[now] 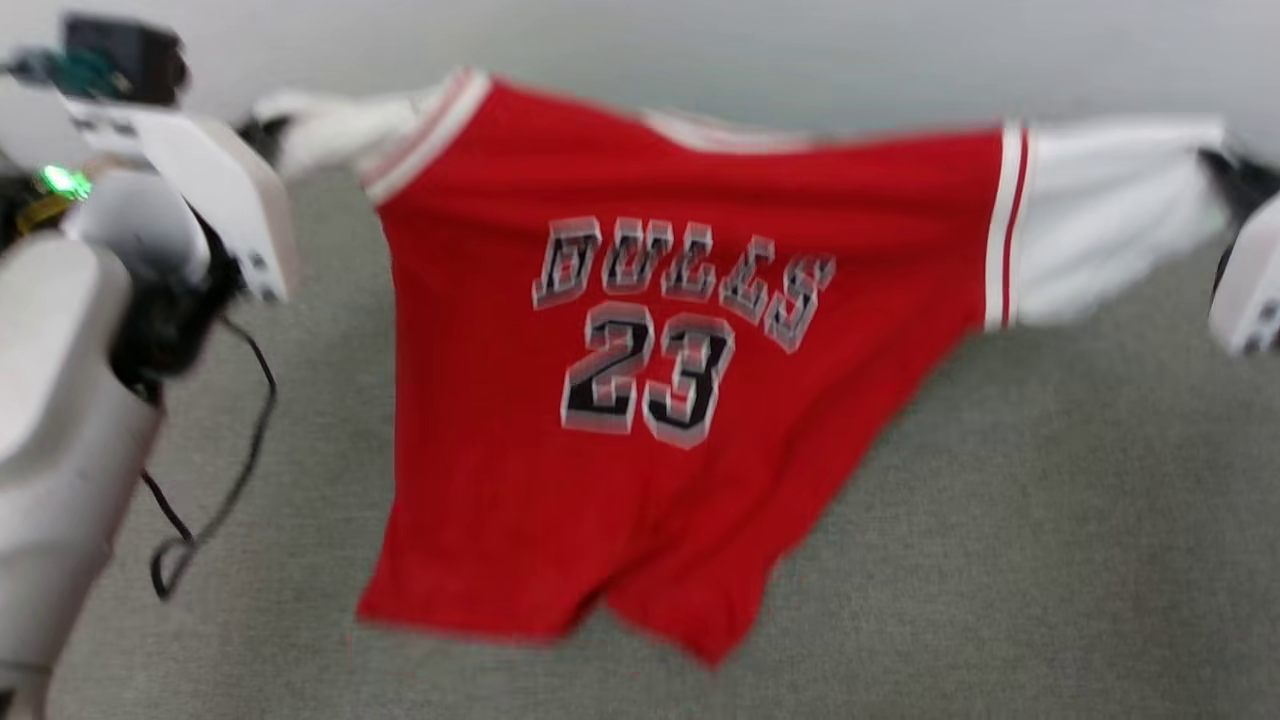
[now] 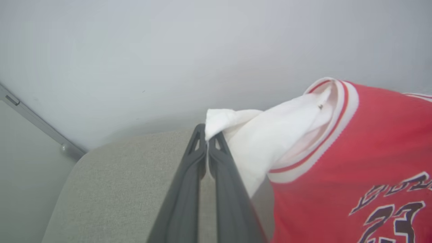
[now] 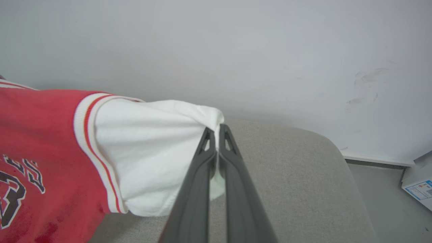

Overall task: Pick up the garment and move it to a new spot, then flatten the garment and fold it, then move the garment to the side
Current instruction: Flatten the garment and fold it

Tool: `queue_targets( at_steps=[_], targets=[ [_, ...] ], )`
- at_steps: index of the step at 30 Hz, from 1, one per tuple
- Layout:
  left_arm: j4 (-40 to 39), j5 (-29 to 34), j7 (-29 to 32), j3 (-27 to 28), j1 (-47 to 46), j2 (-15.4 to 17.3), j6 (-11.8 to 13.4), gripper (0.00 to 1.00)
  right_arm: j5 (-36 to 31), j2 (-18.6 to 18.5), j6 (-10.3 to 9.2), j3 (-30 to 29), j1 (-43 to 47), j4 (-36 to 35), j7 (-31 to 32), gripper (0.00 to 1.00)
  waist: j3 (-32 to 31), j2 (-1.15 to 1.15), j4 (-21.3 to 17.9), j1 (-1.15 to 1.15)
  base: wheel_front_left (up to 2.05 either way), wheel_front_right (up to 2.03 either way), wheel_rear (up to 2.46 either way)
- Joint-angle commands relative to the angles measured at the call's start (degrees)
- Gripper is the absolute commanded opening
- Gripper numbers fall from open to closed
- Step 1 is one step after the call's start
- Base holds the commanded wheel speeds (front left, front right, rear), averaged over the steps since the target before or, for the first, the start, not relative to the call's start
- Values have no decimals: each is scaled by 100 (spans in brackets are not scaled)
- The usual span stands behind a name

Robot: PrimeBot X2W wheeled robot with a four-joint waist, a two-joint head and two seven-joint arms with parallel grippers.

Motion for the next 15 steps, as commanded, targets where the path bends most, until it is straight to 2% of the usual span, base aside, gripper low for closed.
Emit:
queue_targets(
  at_steps=[1, 9, 15],
  targets=[
    [83, 17, -67, 88, -207, 9, 15, 0, -38, -53, -6, 8, -270, 81, -64, 0, 276, 0, -100, 0, 0, 0, 0],
    [582, 287, -793, 501, -1894, 27, -67, 0, -408, -25, -7, 83, -2387, 638, -921, 0, 1288, 0, -324, 0, 0, 0, 0],
    [664, 415, -1279, 751, -2934, 66, -110, 0, -772, 90, -7, 211, -3739, 955, -1487, 0, 2036, 0, -476, 0, 0, 0, 0]
  ],
)
